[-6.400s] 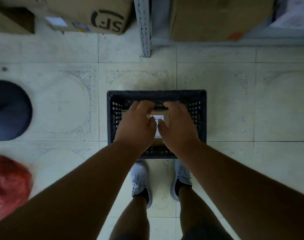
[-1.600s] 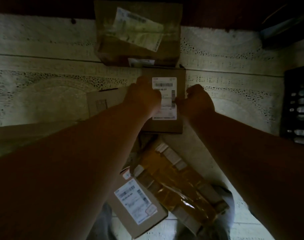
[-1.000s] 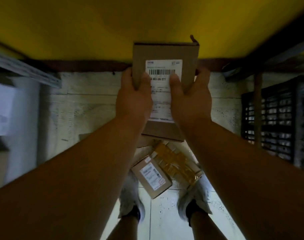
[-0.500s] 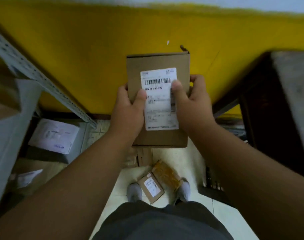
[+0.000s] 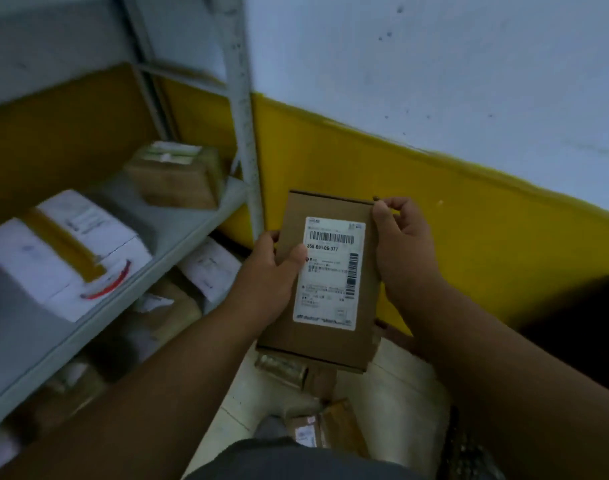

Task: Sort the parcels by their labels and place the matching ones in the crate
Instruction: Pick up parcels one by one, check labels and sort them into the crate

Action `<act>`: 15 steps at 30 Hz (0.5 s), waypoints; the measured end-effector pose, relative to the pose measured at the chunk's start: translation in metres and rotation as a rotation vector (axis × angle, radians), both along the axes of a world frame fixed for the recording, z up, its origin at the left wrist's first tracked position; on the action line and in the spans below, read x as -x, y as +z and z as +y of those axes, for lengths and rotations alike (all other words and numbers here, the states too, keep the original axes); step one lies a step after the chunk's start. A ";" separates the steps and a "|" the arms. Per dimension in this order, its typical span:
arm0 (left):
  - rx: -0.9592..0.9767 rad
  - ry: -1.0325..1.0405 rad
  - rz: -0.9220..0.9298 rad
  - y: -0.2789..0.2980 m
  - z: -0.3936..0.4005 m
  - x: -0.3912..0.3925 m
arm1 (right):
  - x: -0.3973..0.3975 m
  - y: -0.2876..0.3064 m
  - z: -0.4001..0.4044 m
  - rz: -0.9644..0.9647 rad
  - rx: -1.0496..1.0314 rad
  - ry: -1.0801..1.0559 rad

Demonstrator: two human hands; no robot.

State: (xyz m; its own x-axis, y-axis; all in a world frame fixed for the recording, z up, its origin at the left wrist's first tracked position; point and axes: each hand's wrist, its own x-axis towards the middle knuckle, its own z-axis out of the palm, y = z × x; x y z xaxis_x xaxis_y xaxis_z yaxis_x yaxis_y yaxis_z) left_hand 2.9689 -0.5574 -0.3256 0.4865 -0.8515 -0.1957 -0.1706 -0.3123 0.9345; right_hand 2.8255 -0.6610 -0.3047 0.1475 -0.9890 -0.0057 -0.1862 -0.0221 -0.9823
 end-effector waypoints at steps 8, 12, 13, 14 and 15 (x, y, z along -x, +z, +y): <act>-0.163 0.426 0.047 -0.006 0.159 0.086 | 0.018 -0.045 0.106 -0.001 -0.118 0.362; -0.253 0.612 0.101 -0.010 0.249 0.130 | 0.028 -0.056 0.183 0.142 -0.149 0.610; -0.259 0.661 0.105 -0.010 0.270 0.137 | 0.029 -0.056 0.203 0.173 -0.149 0.664; -0.261 0.706 0.112 -0.010 0.290 0.143 | 0.029 -0.054 0.222 0.180 -0.146 0.712; -0.259 0.747 0.125 -0.010 0.310 0.149 | 0.029 -0.053 0.239 0.182 -0.142 0.760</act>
State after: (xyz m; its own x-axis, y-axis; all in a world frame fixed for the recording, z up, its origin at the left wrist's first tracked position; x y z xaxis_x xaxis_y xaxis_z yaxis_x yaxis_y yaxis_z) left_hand 2.8199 -0.2479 -0.3359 0.8716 -0.2293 -0.4333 0.2704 -0.5123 0.8151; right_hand 2.7968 -0.4218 -0.3577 0.7664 -0.6060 -0.2132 -0.3285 -0.0845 -0.9407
